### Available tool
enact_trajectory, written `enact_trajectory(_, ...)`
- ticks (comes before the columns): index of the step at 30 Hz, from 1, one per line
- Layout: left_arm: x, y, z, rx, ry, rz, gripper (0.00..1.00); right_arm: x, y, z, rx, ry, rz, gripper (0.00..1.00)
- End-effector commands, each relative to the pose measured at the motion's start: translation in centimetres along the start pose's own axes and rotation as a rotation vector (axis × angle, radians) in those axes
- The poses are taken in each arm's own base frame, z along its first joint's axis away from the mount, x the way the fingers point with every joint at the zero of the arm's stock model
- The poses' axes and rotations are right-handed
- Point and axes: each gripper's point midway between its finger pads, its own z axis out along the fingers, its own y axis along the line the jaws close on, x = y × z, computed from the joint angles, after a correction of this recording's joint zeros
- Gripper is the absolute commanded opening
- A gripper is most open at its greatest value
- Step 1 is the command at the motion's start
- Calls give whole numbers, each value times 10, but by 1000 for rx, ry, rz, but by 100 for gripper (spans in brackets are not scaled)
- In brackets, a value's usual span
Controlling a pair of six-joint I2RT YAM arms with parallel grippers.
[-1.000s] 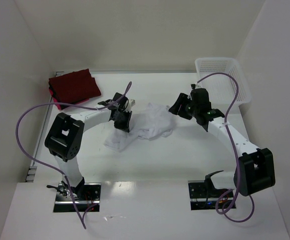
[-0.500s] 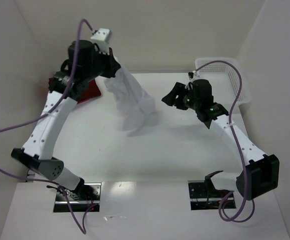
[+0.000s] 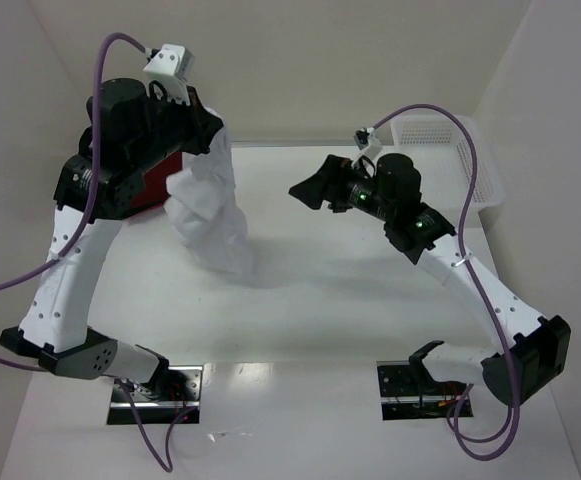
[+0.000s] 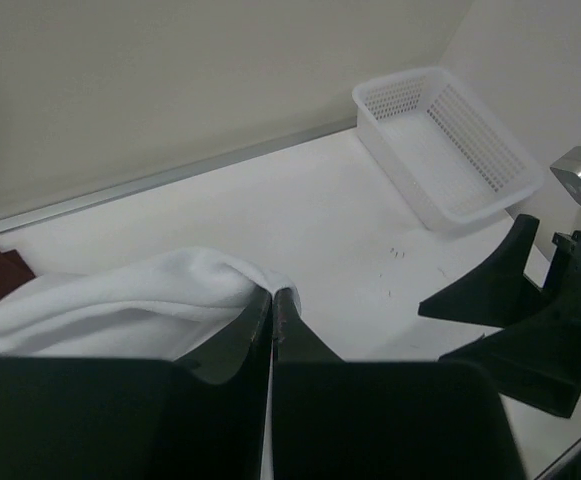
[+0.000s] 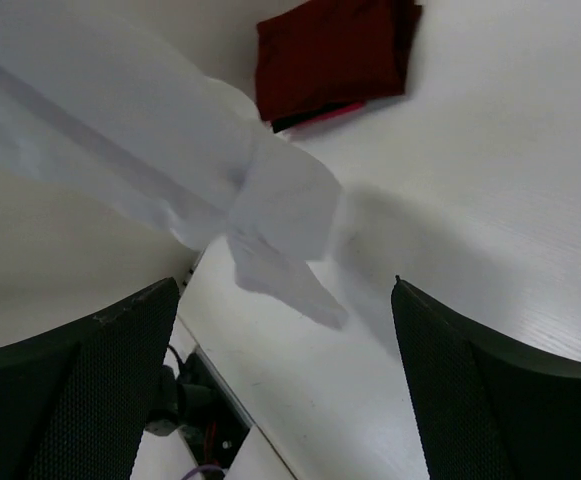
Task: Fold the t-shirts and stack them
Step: Flatten out the tshirt
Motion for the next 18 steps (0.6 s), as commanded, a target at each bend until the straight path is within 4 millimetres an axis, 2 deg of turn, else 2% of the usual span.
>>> enact_trajectory(1,-11,-14,0,69,-33,-15,0,-18,63,-3,-155,-82,-57,93)
enact_trajectory(3,-16,-15,-2,74,-47,-14,0,-12,66,1,-163,-73,-58,93)
enact_trajectory(6,-22,-19,-6,92,-61,-11,0,2,59,10,-154,-47,-65,99)
enact_trajectory(8,-24,-20,-8,97,-67,-10,0,9,53,13,-129,-45,-86,99)
enact_trajectory(13,-24,-21,-13,97,-67,-10,0,39,10,22,44,14,-173,99)
enact_trajectory(15,-21,-20,-11,95,-58,-11,0,46,-8,19,120,26,-187,99)
enact_trajectory(18,-21,-20,-11,95,-58,-11,0,57,-23,13,158,43,-207,99)
